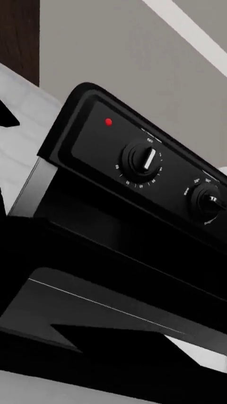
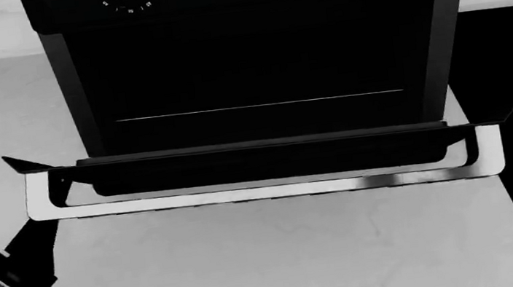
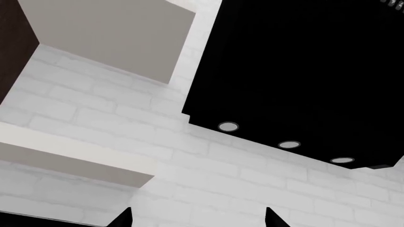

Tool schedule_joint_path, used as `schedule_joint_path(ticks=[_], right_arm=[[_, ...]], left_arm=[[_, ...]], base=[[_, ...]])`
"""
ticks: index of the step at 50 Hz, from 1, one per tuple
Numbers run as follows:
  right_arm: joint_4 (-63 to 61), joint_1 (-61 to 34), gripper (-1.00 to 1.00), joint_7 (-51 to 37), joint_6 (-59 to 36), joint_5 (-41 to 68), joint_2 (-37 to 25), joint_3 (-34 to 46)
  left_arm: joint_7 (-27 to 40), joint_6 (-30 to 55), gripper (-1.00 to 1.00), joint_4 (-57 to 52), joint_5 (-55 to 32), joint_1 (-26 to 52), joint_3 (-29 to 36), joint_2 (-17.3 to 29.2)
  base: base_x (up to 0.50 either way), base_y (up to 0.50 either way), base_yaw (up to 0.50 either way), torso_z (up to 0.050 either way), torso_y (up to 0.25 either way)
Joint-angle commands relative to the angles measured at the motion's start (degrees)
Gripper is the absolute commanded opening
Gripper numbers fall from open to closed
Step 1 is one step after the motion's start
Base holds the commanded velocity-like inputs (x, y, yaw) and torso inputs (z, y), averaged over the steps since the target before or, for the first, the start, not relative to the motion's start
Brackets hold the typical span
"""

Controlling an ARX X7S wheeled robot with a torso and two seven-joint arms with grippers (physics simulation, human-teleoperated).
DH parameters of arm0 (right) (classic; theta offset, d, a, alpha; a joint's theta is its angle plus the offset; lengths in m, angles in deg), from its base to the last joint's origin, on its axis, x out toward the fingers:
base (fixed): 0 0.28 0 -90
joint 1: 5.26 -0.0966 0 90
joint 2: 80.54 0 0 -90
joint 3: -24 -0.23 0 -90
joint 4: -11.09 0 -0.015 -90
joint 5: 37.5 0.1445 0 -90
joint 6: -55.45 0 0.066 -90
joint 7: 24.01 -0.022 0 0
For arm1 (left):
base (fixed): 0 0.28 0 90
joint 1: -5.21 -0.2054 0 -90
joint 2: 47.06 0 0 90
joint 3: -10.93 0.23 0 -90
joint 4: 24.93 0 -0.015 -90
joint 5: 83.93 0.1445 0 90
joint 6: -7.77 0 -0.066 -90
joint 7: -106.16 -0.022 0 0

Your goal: Close the toaster oven door.

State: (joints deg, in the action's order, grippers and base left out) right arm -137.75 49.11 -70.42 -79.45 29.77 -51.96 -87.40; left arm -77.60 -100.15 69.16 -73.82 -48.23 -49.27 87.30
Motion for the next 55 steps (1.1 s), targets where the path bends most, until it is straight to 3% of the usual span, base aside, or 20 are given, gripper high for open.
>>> schedule_joint_path(ticks=[1,5,10,16,30,39,55], right_arm=[[0.0,1.8,1.0,-0.4,1.1,0.6,-0.9,-1.7],[0.0,1.4,1.0,-1.3,1.3,2.3,-2.1,-2.6],[-0.3,2.9,1.0,-1.4,2.0,2.0,-2.0,-3.3],[-0.4,4.6,1.0,-1.8,2.9,2.9,-3.0,-5.4],[0.2,4.2,1.0,-2.6,4.5,3.0,-4.5,-4.1],[-0.4,8.9,1.0,-1.4,4.1,3.2,-3.7,-9.7],[0.2,11.7,1.0,-0.2,5.1,1.3,-3.3,-11.0]], left_arm=[[8.4,15.5,1.0,-15.7,-20.6,-3.6,-5.4,-5.5],[11.7,28.0,1.0,-21.4,-27.3,-4.3,-5.7,-8.2],[16.0,37.4,1.0,-22.7,-29.9,-2.0,-5.3,-12.0],[18.9,41.5,1.0,-19.9,-31.5,0.9,-5.1,-17.3],[20.6,41.5,1.0,-6.5,-28.6,7.7,-3.2,-24.1],[25.9,37.1,1.0,3.6,-23.5,12.1,-2.3,-29.9],[29.7,24.4,1.0,26.1,-17.7,18.9,0.0,-37.1]], base=[[0.0,0.0,0.0,0.0,0.0],[0.0,0.0,0.0,0.0,0.005],[0.0,0.0,0.0,0.002,0.004],[0.0,0.0,0.0,0.002,0.004],[0.0,0.0,0.0,0.0,0.001],[0.0,0.0,0.0,0.0,0.0],[0.01,0.0,0.0,0.002,0.001]])
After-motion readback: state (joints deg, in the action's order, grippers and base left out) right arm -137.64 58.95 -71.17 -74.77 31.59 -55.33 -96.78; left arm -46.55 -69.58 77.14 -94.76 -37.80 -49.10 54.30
